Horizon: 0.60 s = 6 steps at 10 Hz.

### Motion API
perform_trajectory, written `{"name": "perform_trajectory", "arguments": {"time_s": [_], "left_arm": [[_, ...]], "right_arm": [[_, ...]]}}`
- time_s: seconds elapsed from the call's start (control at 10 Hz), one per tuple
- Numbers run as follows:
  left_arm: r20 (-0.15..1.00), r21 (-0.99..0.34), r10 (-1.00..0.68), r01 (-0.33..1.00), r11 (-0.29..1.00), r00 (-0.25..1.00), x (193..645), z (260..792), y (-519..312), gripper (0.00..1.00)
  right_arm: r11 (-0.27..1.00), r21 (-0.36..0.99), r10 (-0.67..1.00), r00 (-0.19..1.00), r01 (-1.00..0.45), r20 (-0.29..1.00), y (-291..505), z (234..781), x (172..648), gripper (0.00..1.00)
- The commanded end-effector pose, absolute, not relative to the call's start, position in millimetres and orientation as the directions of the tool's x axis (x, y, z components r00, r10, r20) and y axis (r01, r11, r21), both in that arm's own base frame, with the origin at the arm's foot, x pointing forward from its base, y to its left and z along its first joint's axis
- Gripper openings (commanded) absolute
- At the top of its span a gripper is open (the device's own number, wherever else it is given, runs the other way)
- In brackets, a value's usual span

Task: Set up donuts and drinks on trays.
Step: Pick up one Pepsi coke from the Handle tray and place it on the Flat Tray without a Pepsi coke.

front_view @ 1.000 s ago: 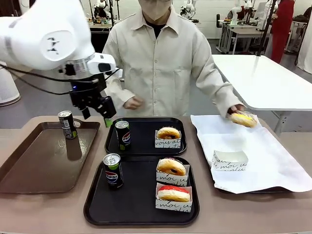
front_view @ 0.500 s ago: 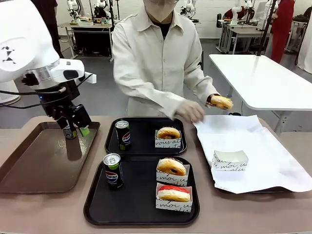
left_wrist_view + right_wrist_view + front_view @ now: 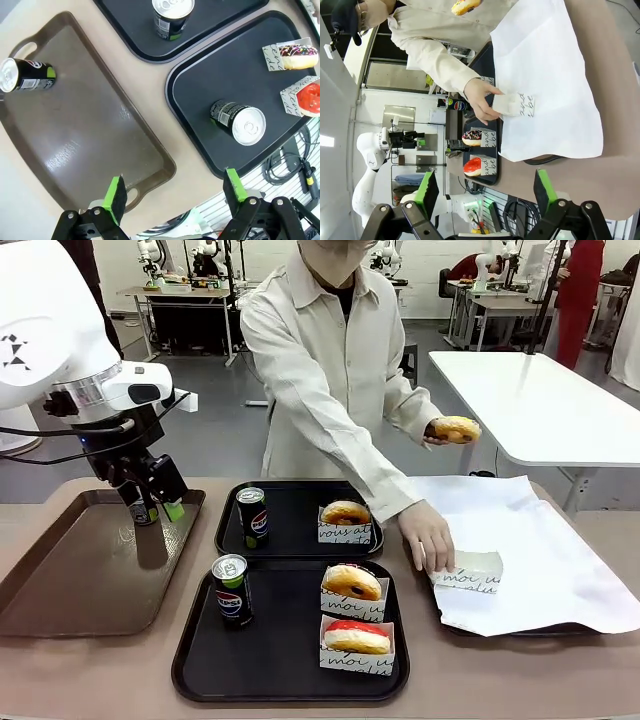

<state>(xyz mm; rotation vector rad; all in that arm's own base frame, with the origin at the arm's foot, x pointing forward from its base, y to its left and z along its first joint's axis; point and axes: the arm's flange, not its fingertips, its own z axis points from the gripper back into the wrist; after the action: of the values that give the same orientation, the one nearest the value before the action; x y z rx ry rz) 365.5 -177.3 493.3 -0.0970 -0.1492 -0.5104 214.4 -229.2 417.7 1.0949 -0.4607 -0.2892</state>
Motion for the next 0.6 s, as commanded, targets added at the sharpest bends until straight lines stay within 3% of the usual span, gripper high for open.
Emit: {"name": "perform_trajectory", "arguments": {"time_s": [0.0, 0.5], "left_arm": [[0.168, -0.044, -0.468, 0.48, 0.876, 0.868, 368.4, 494.1, -178.4, 1.0], [0.168, -0.044, -0.468, 0.48, 0.876, 0.868, 368.4, 494.1, -178.4, 1.0]], "right_arm": [[0.428, 0.904, -0.442, 0.868, -0.018, 0.226, -230.0, 417.1, 213.8, 1.0], [0.428, 0.904, -0.442, 0.868, -0.018, 0.226, -230.0, 417.1, 213.8, 1.0]]}}
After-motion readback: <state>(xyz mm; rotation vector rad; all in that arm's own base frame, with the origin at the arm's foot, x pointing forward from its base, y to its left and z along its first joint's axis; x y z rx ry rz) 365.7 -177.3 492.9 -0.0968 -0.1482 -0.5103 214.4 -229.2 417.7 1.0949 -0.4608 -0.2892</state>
